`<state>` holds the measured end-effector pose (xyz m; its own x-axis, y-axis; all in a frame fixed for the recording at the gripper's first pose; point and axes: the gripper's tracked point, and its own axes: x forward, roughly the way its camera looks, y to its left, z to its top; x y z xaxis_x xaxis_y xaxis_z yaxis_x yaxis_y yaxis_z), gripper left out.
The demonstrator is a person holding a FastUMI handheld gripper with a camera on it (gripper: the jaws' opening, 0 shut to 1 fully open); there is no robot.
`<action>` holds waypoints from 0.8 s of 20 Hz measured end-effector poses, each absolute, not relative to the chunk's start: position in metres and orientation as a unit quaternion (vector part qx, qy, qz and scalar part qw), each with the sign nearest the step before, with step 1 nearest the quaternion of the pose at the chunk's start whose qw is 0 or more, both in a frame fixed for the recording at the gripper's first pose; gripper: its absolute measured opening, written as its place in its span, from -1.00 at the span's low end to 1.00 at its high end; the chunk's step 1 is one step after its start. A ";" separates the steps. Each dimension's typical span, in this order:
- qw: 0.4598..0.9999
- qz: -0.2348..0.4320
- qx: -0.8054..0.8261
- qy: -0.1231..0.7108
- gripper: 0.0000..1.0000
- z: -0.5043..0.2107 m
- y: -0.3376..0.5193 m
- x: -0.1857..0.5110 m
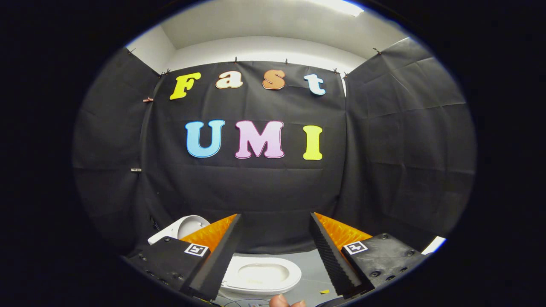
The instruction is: Open the toilet lid.
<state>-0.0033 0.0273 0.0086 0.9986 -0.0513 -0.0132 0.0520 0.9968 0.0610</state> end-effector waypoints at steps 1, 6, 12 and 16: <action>0.999 -0.026 0.031 0.005 0.98 0.009 0.027 -0.003; 0.999 -0.026 0.030 0.008 0.97 0.007 0.028 -0.002; 0.999 -0.024 0.028 0.012 0.98 0.005 0.029 -0.002; 0.999 -0.023 0.026 0.010 0.98 0.006 0.031 -0.001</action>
<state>-0.0012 0.0310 0.0063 0.9988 -0.0447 -0.0211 0.0457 0.9977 0.0509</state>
